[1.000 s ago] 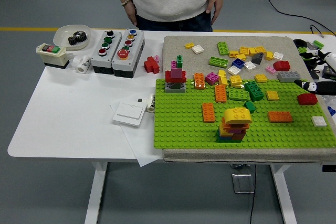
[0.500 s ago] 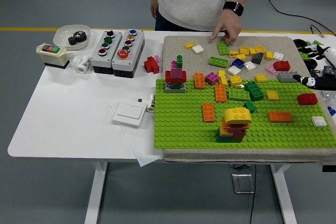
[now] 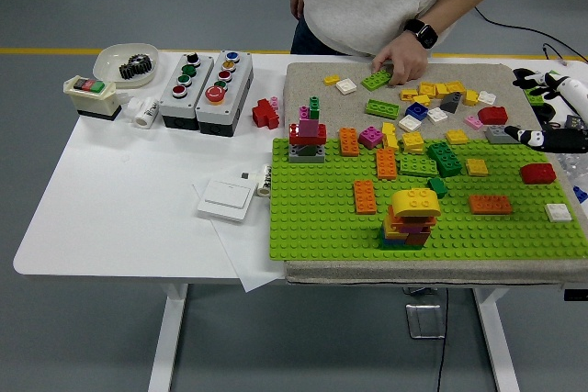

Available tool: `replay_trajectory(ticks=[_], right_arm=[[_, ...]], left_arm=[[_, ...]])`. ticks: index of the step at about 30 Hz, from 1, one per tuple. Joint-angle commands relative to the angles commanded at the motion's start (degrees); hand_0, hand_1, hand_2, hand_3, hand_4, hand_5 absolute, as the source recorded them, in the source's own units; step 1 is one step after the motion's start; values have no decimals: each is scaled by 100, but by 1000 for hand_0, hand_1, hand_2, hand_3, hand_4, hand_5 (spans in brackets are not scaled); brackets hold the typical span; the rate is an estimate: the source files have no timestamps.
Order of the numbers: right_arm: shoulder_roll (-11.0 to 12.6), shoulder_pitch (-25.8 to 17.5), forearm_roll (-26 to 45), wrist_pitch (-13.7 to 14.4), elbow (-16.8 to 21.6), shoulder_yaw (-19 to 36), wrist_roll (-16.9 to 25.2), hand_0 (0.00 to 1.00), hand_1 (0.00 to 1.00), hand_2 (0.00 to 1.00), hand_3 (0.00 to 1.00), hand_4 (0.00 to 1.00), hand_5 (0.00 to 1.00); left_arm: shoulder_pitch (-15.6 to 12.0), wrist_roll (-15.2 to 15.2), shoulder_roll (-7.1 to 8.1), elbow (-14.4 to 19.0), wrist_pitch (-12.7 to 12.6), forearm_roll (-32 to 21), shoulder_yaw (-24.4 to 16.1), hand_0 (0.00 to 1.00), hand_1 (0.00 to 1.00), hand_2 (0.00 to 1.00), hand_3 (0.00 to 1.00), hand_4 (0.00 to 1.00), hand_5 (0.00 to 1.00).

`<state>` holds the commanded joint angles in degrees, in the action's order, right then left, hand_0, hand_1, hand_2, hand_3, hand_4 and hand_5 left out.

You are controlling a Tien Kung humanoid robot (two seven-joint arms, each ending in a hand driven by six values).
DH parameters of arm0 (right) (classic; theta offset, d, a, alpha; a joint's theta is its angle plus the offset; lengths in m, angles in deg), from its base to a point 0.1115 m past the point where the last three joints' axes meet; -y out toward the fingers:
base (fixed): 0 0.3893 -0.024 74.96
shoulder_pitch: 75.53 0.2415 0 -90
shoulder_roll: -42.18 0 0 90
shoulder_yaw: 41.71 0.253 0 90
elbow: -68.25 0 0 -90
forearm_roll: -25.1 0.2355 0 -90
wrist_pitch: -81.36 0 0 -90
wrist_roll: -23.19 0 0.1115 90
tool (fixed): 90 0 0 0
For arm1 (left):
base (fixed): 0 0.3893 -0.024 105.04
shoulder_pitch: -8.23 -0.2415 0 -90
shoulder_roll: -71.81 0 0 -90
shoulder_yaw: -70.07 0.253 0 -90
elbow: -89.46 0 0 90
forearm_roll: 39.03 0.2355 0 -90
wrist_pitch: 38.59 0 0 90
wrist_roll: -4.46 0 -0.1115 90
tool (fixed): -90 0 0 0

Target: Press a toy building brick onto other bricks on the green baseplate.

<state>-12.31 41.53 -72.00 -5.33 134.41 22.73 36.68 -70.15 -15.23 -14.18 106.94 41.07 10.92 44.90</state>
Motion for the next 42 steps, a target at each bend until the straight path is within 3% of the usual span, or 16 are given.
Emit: replay_trajectory(ticks=[15, 21, 22, 27, 28, 33, 34, 39, 40, 42], right_arm=[[-38, 112, 62, 20, -2, -135, 12, 729, 739, 781, 782, 834, 414], [-78, 161, 223, 136, 83, -153, 103, 729, 739, 775, 749, 830, 418], [-77, 168, 240, 157, 111, -156, 114, 721, 710, 761, 654, 787, 477], [-76, 239, 187, 360, 273, -196, 188, 721, 710, 761, 654, 787, 477], [-78, 269, 143, 407, 307, -217, 202, 591, 396, 475, 616, 537, 347], [-124, 461, -26, 448, 401, -361, 207, 591, 396, 475, 616, 537, 347], [-139, 505, -73, 421, 416, -397, 195, 464, 254, 328, 617, 298, 284], [-208, 714, -232, 208, 475, -619, 143, 464, 254, 328, 617, 298, 284], [-225, 745, -240, 167, 475, -655, 138, 443, 241, 312, 624, 192, 223], [-254, 788, -233, 135, 475, -706, 131, 443, 241, 312, 624, 192, 223]], left_arm=[[-22, -28, -22, 31, 38, 57, -35, 751, 759, 721, 585, 642, 670], [-19, -29, -19, 34, 49, 75, -38, 751, 759, 718, 584, 641, 670], [-17, -25, -18, 34, 50, 68, -32, 751, 758, 718, 584, 640, 669], [-1, -12, -13, 33, 47, 25, -3, 751, 758, 718, 584, 640, 669], [3, -12, -12, 33, 50, 29, -5, 751, 759, 719, 585, 641, 669], [9, -12, -9, 33, 56, 22, -1, 751, 759, 719, 585, 641, 669], [9, -9, -9, 32, 53, 9, 5, 750, 759, 721, 585, 642, 671], [17, 8, -11, 29, 40, -67, 43, 750, 759, 721, 585, 642, 671], [16, 15, -12, 27, 34, -92, 55, 750, 758, 719, 584, 642, 670], [16, 20, -12, 26, 29, -116, 65, 750, 758, 719, 584, 642, 670]])
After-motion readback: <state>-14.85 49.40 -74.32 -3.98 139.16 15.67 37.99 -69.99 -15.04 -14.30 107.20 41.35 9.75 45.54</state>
